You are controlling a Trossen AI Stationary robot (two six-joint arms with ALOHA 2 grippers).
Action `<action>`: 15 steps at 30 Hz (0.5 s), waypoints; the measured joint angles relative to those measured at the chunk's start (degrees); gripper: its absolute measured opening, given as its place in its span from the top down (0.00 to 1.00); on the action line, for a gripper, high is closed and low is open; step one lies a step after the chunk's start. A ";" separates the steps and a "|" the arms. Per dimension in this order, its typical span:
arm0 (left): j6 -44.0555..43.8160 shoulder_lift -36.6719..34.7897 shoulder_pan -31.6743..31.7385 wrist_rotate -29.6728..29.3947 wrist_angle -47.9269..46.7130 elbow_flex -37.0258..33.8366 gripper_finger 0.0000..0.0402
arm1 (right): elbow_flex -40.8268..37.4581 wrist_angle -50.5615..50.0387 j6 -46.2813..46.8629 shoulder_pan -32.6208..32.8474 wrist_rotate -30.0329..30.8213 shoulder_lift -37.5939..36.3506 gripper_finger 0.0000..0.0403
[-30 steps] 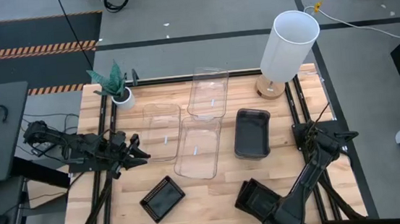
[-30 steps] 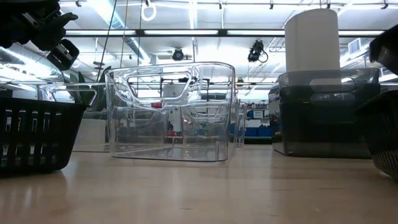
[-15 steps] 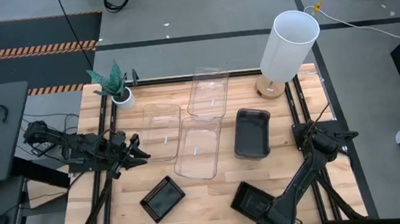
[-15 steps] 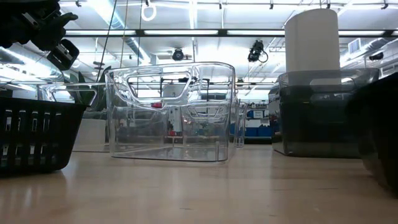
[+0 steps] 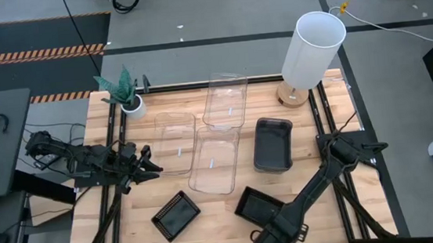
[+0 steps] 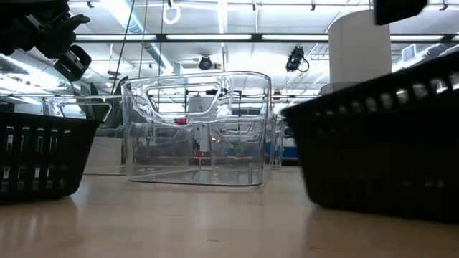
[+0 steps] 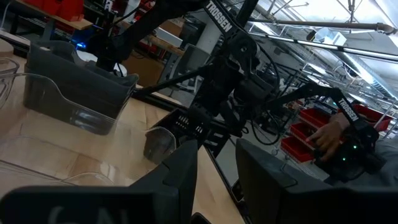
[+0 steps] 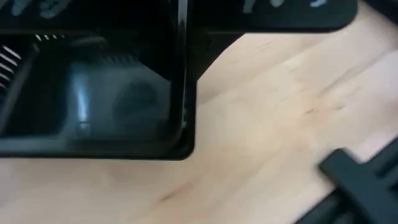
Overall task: Stack baskets by color
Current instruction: Stack the middle black bin on top of the right black bin
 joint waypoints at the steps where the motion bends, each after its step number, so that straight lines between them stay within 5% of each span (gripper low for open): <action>1: 0.00 0.00 -0.01 -0.01 0.00 0.01 0.71 | 0.00 0.29 0.09 -0.33 0.41 0.00 0.89; 15: 0.00 0.00 0.01 0.00 0.00 0.01 0.71 | 6.58 -4.87 5.50 -2.25 0.64 0.07 0.73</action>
